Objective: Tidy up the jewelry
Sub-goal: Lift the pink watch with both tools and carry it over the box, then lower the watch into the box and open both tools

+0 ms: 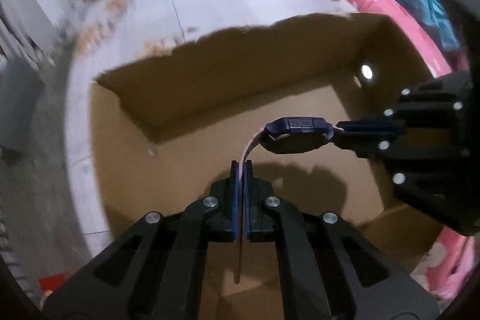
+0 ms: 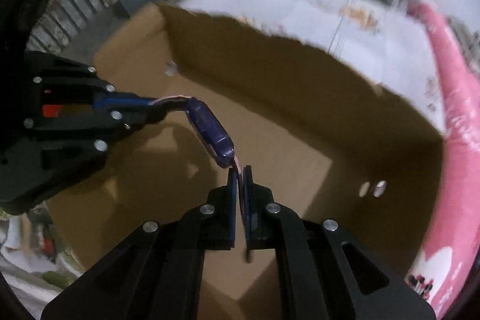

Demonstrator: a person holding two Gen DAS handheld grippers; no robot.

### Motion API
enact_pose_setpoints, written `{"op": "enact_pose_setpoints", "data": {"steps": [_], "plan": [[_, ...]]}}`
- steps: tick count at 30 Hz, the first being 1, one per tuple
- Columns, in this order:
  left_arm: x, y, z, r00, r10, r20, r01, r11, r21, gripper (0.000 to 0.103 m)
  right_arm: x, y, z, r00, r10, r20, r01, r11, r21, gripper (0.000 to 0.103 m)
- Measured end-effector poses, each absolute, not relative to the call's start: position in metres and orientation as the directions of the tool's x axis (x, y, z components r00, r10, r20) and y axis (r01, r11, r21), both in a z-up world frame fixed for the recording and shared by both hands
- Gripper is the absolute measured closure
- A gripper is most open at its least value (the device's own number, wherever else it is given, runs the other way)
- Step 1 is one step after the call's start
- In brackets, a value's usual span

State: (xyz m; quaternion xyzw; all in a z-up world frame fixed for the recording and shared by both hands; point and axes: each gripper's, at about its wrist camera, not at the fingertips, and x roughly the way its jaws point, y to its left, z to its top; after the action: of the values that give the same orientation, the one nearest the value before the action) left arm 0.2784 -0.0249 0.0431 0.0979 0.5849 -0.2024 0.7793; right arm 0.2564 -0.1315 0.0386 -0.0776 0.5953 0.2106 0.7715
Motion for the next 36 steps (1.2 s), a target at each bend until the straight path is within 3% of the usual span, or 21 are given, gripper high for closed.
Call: {"op": "enact_pose_setpoints", "data": {"steps": [5,6,7,9,14,21,27,31,36], "plan": [[0.295,-0.024,0.035,0.213,-0.194,-0.957,0.41,0.907,-0.093,0.089,0.281,-0.137,0.016,0.153,0.162,-0.975,-0.331,0.938,0.104,0.087],[0.294,-0.026,0.038,0.238,-0.183,-0.954,0.407,0.91,-0.073,0.083,0.282,-0.14,0.019,0.18,0.16,-0.971,-0.324,0.941,0.095,0.08],[0.293,-0.027,0.042,0.257,-0.186,-0.948,0.408,0.91,-0.068,0.079,0.28,-0.142,0.021,0.191,0.16,-0.968,-0.317,0.944,0.094,0.067],[0.296,-0.027,0.048,0.276,-0.207,-0.939,0.41,0.909,-0.08,0.068,0.278,-0.145,0.03,0.231,0.16,-0.96,-0.309,0.947,0.083,0.058],[0.292,-0.031,0.068,0.372,-0.205,-0.906,0.41,0.911,-0.038,0.048,0.277,-0.147,0.05,0.313,0.131,-0.941,-0.301,0.953,0.033,0.057],[0.261,-0.012,0.104,0.466,-0.264,-0.844,0.393,0.917,-0.07,0.028,0.236,-0.157,0.087,0.445,0.124,-0.887,-0.287,0.958,-0.01,0.054],[0.209,0.022,0.132,0.524,-0.319,-0.79,0.368,0.921,-0.128,0.022,0.171,-0.176,0.123,0.542,0.164,-0.824,-0.25,0.968,0.029,0.051],[0.162,0.045,0.144,0.569,-0.35,-0.744,0.359,0.92,-0.158,0.018,0.116,-0.178,0.136,0.599,0.21,-0.773,-0.254,0.965,0.066,0.035],[0.107,0.068,0.119,0.563,-0.338,-0.754,0.322,0.93,-0.176,0.014,0.049,-0.17,0.11,0.605,0.257,-0.754,-0.245,0.961,0.131,0.028]]}}
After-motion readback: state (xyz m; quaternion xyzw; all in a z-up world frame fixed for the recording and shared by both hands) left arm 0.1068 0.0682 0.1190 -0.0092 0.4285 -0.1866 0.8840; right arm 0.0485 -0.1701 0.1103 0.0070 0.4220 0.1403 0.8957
